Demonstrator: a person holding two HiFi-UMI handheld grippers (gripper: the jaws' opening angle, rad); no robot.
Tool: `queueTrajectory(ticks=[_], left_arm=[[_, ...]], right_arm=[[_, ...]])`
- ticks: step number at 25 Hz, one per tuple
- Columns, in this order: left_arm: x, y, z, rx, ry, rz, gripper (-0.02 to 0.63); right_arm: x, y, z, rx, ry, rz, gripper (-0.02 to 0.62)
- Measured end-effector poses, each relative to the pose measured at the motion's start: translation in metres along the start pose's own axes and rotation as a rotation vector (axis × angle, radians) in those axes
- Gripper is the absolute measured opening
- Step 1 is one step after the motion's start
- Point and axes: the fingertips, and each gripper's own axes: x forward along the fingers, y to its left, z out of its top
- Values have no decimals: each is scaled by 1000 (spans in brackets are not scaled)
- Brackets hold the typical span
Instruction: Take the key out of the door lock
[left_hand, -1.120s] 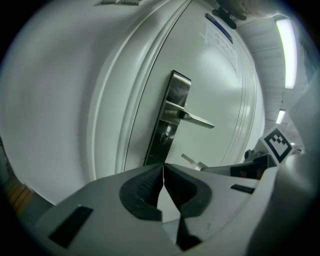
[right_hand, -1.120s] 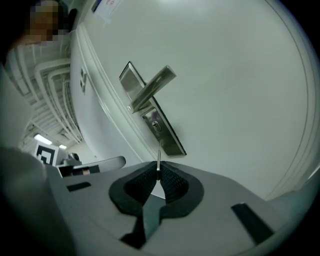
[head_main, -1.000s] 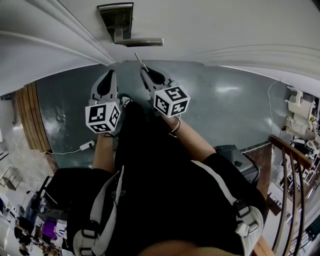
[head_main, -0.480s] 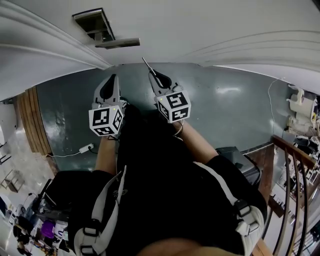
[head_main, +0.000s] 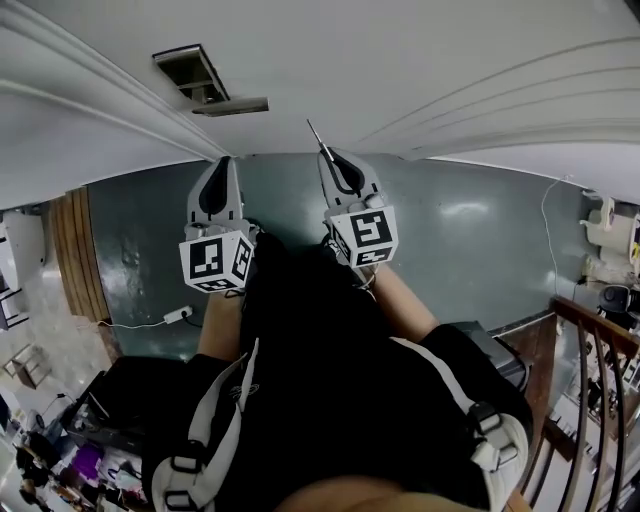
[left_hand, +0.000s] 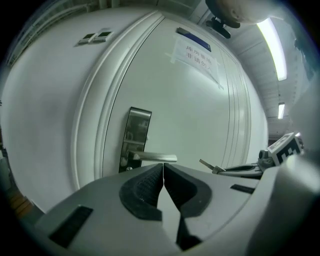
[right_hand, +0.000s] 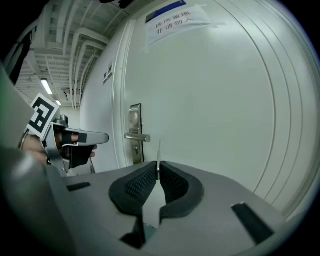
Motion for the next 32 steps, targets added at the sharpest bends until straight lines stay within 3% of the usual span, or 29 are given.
queueTrajectory(ticks=[12,26,32], left_arm=[[-4,-32,74,89,-129,-36,25],[-13,-38,101,119,-187,-27,25],[-13,-41,98,122,-185,-41,25]], right_arm=[[-19,-12,96,-70,-214,-58,31],[-35,-16,133,-105,-278,-109,31],[-34,-15,131,-102,-304,-97,31]])
